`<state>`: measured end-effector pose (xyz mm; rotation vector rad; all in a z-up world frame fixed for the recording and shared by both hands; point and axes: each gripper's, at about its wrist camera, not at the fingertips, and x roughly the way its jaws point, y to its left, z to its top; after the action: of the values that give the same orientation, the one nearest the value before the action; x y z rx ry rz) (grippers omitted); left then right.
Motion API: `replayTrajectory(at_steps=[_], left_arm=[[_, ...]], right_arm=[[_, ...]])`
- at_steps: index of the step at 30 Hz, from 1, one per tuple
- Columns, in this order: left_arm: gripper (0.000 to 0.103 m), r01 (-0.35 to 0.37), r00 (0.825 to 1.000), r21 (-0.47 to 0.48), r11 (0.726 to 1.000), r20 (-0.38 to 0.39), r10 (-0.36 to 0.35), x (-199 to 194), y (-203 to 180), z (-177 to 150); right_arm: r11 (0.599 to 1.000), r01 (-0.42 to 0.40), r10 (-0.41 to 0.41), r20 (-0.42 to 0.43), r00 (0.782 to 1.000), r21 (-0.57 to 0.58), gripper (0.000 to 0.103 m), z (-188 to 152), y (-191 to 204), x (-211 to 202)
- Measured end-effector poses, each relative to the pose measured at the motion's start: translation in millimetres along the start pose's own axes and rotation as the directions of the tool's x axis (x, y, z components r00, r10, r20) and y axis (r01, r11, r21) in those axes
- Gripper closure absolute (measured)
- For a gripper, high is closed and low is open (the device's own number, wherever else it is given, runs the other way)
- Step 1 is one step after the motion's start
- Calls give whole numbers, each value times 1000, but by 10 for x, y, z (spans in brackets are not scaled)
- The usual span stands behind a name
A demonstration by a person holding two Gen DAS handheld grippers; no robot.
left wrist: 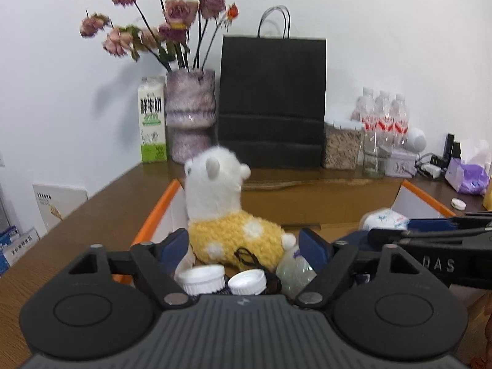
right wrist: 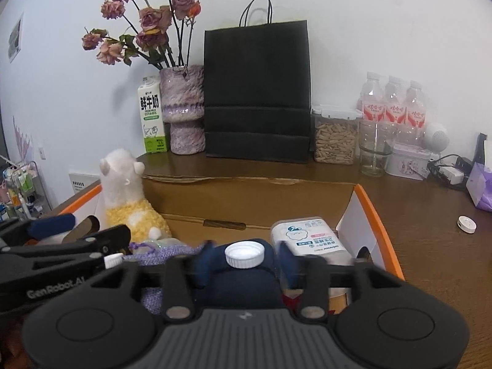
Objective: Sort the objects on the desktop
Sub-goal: 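Carry both white lids into the cardboard box and open both tools, then withdraw both tools from the cardboard box back over the table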
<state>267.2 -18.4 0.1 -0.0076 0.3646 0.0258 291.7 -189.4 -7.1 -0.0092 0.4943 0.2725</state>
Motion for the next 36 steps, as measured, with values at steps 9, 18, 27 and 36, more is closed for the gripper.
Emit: replayTrajectory(at_steps=[9,18,27,36], left_arm=[[0,-51,997,-55,997,54,53,-76,83,61],[0,-54,997,-44,998,57,57,-97,71,48],[0,-59,995,-47,997,73,62,-157,63,91],[0,-57,991,-12,998,121,58,-491,38,231]], right_arm=[[999,45,-47,58,997,25,0,46,-111,-161],[999,45,-45,65,997,4,0,49,-70,-196],[999,40,-39,87,995,-17,0,91,-31,-284],[998,48,-41,123,992,-51,0,160,30,-605]])
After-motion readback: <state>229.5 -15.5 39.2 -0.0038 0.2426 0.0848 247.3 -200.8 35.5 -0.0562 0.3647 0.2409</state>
